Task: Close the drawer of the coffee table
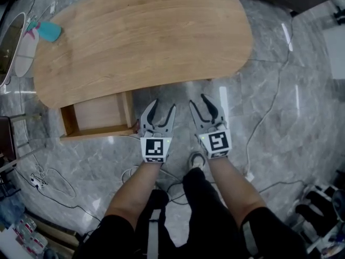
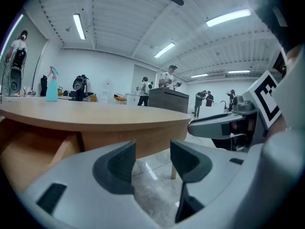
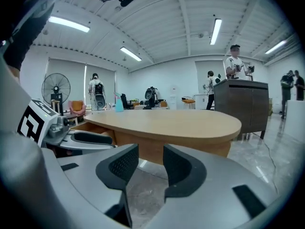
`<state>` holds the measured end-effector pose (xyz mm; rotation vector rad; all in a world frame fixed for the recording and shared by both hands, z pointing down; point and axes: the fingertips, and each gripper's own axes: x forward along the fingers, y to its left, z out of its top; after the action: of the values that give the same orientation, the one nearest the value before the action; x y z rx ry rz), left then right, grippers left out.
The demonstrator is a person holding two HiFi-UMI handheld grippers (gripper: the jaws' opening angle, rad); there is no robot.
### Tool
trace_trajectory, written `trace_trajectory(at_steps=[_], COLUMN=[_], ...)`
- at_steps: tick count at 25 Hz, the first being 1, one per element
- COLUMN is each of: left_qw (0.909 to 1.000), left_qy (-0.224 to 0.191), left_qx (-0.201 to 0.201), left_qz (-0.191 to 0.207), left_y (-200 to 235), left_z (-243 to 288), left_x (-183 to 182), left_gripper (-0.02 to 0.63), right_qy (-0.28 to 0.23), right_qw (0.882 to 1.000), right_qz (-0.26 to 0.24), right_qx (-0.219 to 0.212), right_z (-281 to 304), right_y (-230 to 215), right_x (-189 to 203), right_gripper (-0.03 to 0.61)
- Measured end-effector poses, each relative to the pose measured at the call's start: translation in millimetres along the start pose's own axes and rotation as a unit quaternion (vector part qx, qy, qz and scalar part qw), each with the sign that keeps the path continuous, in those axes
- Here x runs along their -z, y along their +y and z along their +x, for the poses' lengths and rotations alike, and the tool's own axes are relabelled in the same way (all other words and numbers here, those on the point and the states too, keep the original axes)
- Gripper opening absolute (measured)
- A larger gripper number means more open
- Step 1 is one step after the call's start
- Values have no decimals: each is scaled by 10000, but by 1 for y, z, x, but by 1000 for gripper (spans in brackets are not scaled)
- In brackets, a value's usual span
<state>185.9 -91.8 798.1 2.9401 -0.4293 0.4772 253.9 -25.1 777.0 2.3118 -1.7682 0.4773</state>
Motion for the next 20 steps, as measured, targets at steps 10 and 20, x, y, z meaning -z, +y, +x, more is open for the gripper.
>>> trace_trajectory(at_steps=[10,20], left_qw=[9998,9968], left_qy=[-2,-144], left_qx=[-149,-708], left_qz=[-155,-328], left_y=[-6,24], left_z=[-72,-120], left_x=[-60,-94], left_gripper=[221,221], right_qy=[-135,-350], right_qw=[9995,9981], right_qz=[285,513], right_qx=[53,48], right_z=[-56,-92], right_y=[34,26], right_x=[-58,-97], right_gripper=[144,144])
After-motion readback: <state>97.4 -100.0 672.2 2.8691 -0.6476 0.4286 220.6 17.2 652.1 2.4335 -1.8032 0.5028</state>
